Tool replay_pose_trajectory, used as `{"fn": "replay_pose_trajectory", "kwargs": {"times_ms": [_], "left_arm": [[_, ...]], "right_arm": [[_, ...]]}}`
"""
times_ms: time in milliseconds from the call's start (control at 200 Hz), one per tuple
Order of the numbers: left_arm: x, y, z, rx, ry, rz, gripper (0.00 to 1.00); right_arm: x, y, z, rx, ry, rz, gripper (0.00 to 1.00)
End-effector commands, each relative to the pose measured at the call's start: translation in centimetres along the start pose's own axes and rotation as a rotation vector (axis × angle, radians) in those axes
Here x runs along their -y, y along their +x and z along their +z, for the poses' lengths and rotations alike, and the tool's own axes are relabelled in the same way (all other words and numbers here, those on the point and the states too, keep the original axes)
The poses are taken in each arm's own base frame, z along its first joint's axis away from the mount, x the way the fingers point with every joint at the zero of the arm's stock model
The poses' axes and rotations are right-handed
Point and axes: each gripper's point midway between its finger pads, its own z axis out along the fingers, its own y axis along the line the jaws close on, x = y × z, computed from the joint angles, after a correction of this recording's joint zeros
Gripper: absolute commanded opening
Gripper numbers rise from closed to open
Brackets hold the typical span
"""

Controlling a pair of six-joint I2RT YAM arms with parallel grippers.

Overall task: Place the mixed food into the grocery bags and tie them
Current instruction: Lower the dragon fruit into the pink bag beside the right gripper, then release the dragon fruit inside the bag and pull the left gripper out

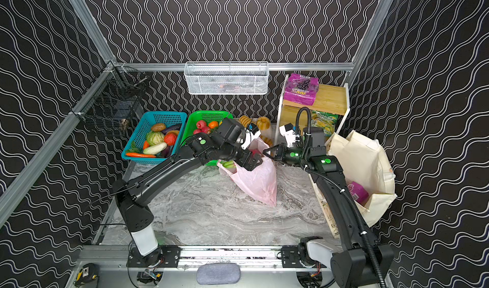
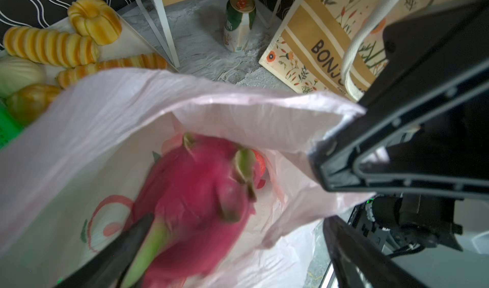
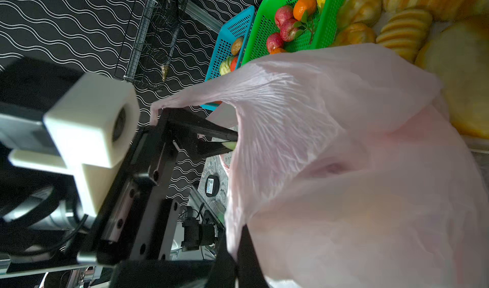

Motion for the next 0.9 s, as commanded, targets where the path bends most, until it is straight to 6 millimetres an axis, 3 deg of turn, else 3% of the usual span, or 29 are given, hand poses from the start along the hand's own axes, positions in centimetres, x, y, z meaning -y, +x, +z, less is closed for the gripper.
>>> {"fn": "replay_pose_trajectory", "kwargs": {"times_ms": [0,60,145,250,285,335,450,561,576,596,616,641,896], "left_arm": [[1.6,-0.2,0.0,0.013,0.095,0.064,0.85],[3.7,0.5,0.3,-0.027,0.228,0.091,0.98],[6.0,1.3,0.8,-0.068,0.369,0.083,0.99],[5.8,1.5,1.5,-0.07,0.359,0.067,0.98],[6.2,1.5,1.4,-0.069,0.381,0.073,0.9],[6.6,1.3,1.0,-0.067,0.401,0.077,0.7],[6.5,0.9,-0.1,-0.018,0.385,0.077,0.0],[5.9,1.4,-0.6,-0.017,0.349,0.073,0.0],[5.7,1.6,-0.5,-0.026,0.339,0.07,0.12],[5.3,1.8,-0.3,-0.039,0.312,0.065,0.36],[4.9,1.9,-0.2,-0.05,0.287,0.063,0.71],[4.4,2.1,0.1,-0.067,0.258,0.056,0.96],[2.8,2.3,1.3,-0.074,0.172,0.051,0.99]], "right_arm": [[-0.9,-0.1,-0.1,0.008,-0.039,-0.023,0.0],[-1.1,-0.3,-0.1,0.022,-0.057,-0.01,0.0],[-1.8,-0.5,0.1,0.026,-0.113,0.01,0.0],[-1.9,-0.8,0.3,0.036,-0.134,0.029,0.0],[-1.5,-1.0,0.3,0.047,-0.118,0.037,0.0],[-0.7,-1.4,0.3,0.073,-0.074,0.057,0.0],[2.9,-1.9,0.4,0.118,0.112,0.113,0.0],[4.3,-2.0,0.4,0.126,0.183,0.13,0.0],[4.3,-2.0,0.4,0.125,0.18,0.128,0.0],[4.1,-2.1,0.4,0.127,0.173,0.126,0.0],[4.0,-2.0,0.4,0.125,0.165,0.123,0.0],[3.9,-2.1,0.4,0.127,0.158,0.12,0.0],[1.6,-1.4,0.7,0.074,0.034,0.076,0.0]]}}
